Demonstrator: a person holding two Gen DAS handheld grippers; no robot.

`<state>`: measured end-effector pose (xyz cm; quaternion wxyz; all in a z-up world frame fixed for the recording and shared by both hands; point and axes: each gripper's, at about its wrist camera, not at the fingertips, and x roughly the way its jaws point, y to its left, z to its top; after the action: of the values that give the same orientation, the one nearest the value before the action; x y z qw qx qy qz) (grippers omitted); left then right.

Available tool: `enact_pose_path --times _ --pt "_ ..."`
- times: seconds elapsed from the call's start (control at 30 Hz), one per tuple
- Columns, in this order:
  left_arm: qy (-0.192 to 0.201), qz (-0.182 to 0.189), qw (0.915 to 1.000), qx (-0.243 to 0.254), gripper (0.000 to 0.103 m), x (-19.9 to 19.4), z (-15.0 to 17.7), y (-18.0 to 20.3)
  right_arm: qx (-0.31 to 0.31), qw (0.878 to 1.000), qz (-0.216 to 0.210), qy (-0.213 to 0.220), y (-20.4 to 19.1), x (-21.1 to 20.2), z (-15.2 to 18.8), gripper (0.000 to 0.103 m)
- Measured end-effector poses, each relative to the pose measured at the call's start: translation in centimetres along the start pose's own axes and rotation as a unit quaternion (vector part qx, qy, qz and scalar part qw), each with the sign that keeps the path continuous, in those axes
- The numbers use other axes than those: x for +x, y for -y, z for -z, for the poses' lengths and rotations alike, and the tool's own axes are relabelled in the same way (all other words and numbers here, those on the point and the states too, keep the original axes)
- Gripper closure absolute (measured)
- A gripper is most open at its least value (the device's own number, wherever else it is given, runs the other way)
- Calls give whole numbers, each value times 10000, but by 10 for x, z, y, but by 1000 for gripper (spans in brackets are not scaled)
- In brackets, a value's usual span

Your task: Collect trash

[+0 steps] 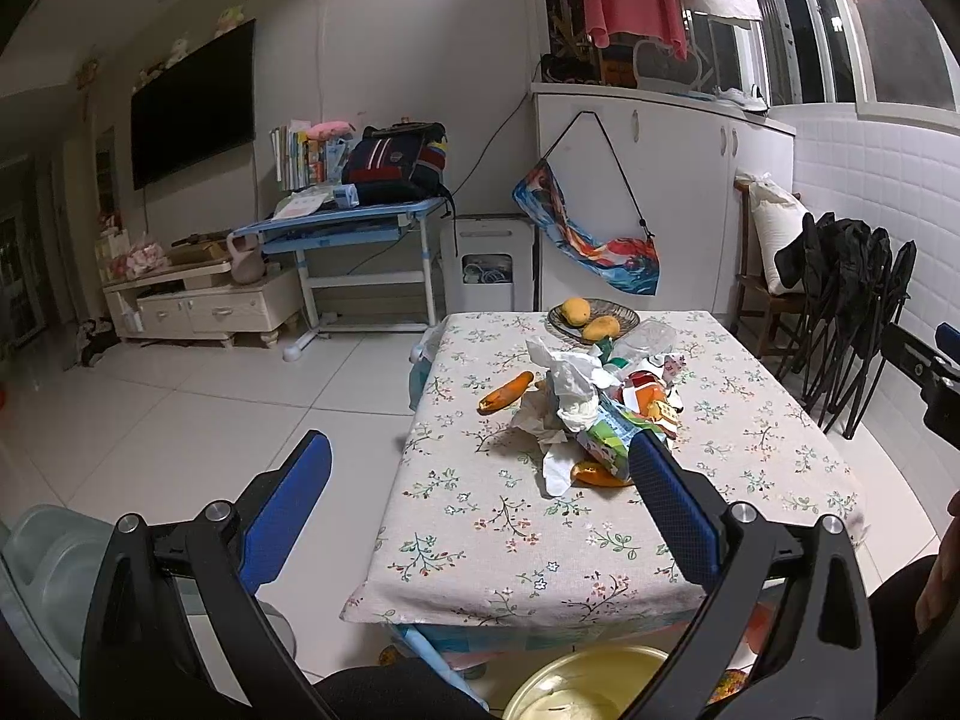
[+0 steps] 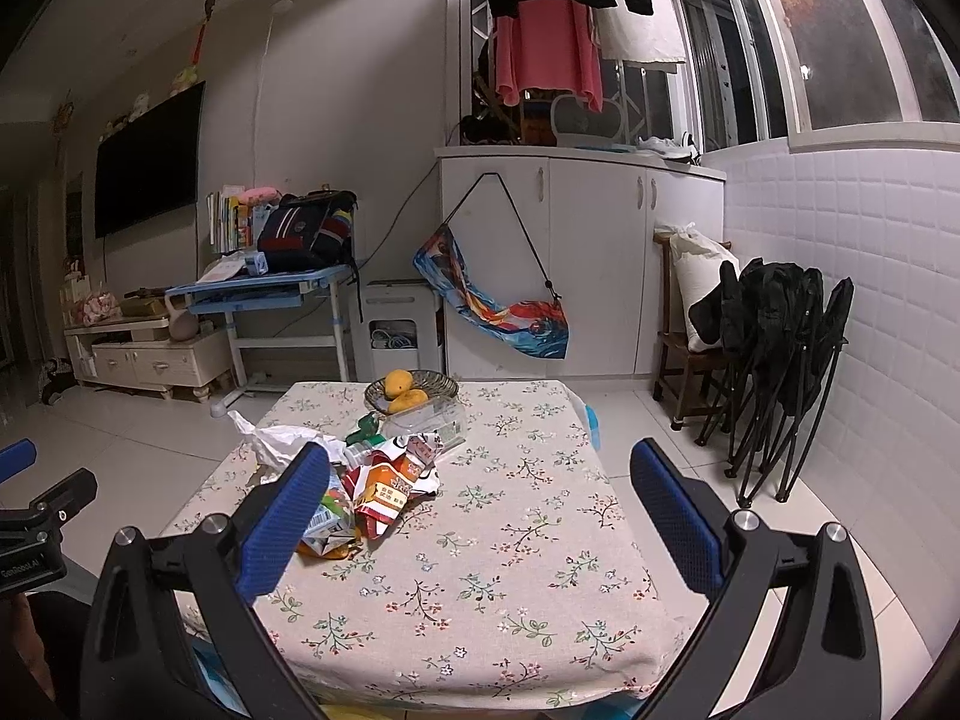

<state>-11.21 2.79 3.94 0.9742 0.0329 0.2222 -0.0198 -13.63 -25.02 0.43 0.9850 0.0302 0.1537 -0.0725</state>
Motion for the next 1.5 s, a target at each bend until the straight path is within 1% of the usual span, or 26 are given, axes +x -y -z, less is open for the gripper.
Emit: enact_pose_path --times 0.1,0.47,0.9,1.0,1.1,1.17,1.23,1.27,1.37,1.4,1.5 --pt "2 -4 10000 13 7 0 0 0 9 10000 -3 68 0 -1 0 7" --pt "34 -1 10000 46 7 -3 -1 3 -57 9999 23 114 -2 -1 2 7" --pt "0 42 10000 48 7 -2 -1 3 -120 9999 9 83 -6 0 2 7" --pt "-151 169 9997 7 7 1 -4 -1 -406 9991 -77 -64 -13 4 3 7" --pt "-267 188 9993 -172 7 3 -6 -14 -477 9985 -167 -203 -12 7 3 7" --pt "-314 148 9991 -251 7 6 -6 -21 -503 9979 -253 -323 -10 11 2 7" --pt "-374 100 9988 -289 7 10 -7 -28 -560 9971 -346 -378 -10 16 3 7" --pt "-390 88 9987 -311 7 13 -8 -29 -648 9967 -367 -317 -12 18 3 7" --pt "-463 70 9983 -347 7 25 -10 -35 -772 9948 -491 -457 -14 32 5 7" --pt "-486 96 9981 -359 7 29 -10 -35 -819 9943 -532 -438 -16 35 6 7" --pt "-640 316 9967 -389 7 46 -9 -31 -770 9913 -722 -780 -17 49 10 7"
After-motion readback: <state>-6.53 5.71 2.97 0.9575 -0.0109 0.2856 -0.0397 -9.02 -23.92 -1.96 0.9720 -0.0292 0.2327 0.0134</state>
